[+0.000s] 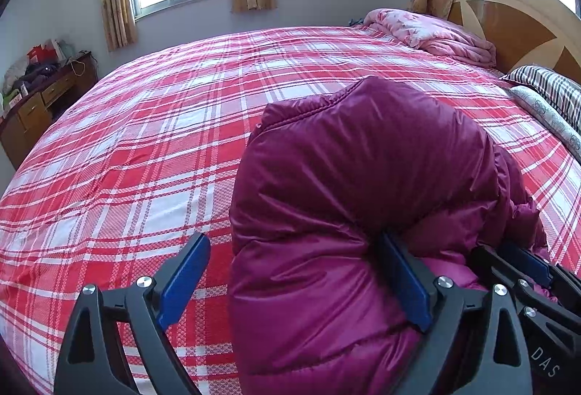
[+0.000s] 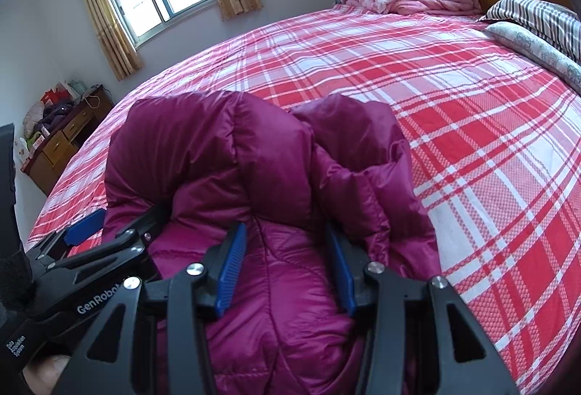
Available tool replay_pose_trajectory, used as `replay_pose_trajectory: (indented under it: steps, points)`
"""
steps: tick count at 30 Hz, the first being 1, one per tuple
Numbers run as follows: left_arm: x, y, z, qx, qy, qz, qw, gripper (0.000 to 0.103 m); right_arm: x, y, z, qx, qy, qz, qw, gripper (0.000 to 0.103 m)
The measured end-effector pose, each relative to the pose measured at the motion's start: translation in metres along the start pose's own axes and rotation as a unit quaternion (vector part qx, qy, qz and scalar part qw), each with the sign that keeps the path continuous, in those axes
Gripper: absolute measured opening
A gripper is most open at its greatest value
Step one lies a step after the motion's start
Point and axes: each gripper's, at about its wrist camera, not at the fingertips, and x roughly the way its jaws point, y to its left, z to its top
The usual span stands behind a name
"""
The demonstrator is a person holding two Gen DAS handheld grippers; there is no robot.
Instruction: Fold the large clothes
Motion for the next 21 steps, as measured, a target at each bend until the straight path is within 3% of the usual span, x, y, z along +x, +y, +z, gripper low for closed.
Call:
replay_pose_trajectory:
  steps: [21]
  points:
    - [0.0056, -0.0041, -0.0009, 0.006, 0.014, 0.001, 0.9999, 0.095, 0.0042, 0.0032, -0.0002, -0.008, 0.008, -0.013, 1.0, 0.048]
